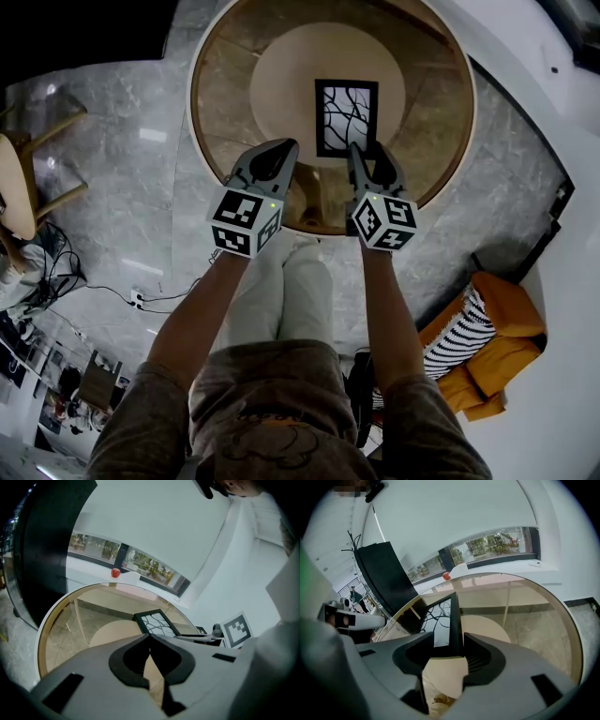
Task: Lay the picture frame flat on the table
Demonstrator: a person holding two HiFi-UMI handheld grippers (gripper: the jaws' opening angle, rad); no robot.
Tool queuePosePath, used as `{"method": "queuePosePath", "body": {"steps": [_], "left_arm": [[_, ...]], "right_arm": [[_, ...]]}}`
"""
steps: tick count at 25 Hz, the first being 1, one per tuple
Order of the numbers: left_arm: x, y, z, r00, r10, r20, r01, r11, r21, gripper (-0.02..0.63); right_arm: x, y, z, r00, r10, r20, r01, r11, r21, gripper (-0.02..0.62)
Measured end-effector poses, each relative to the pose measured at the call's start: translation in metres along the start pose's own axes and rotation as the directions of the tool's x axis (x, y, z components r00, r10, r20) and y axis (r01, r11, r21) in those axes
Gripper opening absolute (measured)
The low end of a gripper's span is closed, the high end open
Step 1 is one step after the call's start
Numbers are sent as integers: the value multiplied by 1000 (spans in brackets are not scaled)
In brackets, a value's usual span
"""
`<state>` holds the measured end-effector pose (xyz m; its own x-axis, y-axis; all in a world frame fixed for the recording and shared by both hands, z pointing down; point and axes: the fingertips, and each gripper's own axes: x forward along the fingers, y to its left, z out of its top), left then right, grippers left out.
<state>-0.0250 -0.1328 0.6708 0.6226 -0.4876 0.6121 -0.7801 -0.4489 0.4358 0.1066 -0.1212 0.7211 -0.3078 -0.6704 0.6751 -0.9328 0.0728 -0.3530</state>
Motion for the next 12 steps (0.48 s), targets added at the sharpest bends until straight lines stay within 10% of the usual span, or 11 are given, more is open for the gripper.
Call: {"method": "queuePosePath", "body": {"steps": [12], "left_arm": [[6,7,-3,1000,9,-1,-9,1000,-16,17]], "right_arm": [[4,-5,-6,999,-35,-21,34,998,-59,166]]}}
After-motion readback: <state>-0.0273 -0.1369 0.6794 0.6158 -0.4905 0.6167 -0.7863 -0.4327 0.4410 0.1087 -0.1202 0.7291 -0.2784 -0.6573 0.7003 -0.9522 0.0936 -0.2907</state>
